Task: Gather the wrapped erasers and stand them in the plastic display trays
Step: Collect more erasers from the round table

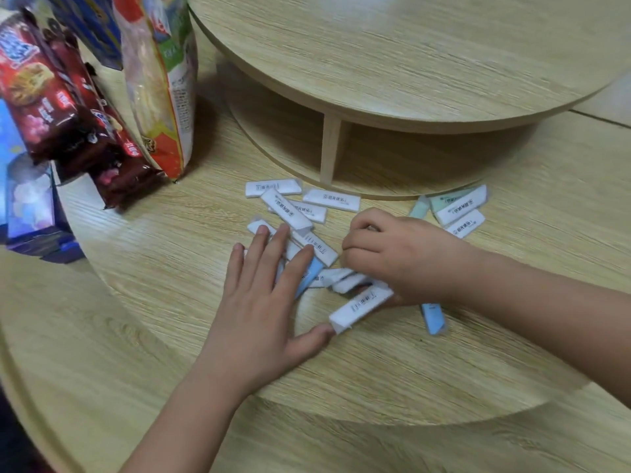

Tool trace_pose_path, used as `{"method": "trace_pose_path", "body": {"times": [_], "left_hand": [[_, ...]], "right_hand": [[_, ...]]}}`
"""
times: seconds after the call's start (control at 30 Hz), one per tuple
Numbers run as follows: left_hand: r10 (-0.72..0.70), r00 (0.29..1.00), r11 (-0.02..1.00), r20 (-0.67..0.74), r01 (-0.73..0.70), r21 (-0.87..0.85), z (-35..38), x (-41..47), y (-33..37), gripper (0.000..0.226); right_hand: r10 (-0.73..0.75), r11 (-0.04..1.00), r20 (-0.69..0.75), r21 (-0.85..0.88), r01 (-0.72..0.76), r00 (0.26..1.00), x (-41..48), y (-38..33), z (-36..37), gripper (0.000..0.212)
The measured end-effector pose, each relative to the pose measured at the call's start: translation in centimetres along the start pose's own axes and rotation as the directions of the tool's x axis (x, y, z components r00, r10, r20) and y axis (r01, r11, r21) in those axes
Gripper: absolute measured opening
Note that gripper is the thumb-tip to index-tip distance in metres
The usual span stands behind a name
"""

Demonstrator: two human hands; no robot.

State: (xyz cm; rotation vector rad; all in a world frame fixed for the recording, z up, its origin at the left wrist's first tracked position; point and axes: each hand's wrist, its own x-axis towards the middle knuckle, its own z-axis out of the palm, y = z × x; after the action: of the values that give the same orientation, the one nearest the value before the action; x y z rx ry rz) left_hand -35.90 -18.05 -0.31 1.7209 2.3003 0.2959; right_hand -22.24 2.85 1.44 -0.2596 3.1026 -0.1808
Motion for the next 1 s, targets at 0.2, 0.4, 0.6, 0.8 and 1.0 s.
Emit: {"method": "trace_pose_path", "body": {"times": [0.2, 0.4, 0.6, 0.8, 1.0], "left_hand": [[-0.049, 0.998, 0.999, 0.027, 0.049, 0.020, 0.0, 0.1, 0.7, 0.107], [-0.101, 0.993, 0.980, -0.055, 0.090, -0.176, -0.5, 0.4, 2.6, 0.119], [-0.291, 0.944, 0.706, -0.157, 0.101, -0.701, -2.0, 2.8, 6.8, 0.107], [-0.324, 0.946, 0.314, -0.009, 0.099, -0.944, -2.6, 5.9, 9.9, 0.106], [-0.307, 0.952, 0.267, -0.006, 0.080, -0.960, -2.3, 7.1, 10.7, 0.068]], "right_hand": [[0.124, 0.992, -0.127, 0.023, -0.122, 0.984, 0.1, 0.1, -0.3, 0.027], [0.262, 0.956, -0.211, 0.188, -0.224, 0.942, -0.1, 0.5, -1.7, 0.027], [0.459, 0.852, -0.237, 0.389, -0.349, 0.856, -0.5, -1.1, -3.9, 0.014], [0.553, 0.718, -0.100, 0.561, -0.411, 0.827, 0.6, -2.4, -4.6, 0.024], [0.608, 0.538, -0.202, 0.816, -0.211, 0.768, -1.6, -2.6, -2.8, 0.034]]}}
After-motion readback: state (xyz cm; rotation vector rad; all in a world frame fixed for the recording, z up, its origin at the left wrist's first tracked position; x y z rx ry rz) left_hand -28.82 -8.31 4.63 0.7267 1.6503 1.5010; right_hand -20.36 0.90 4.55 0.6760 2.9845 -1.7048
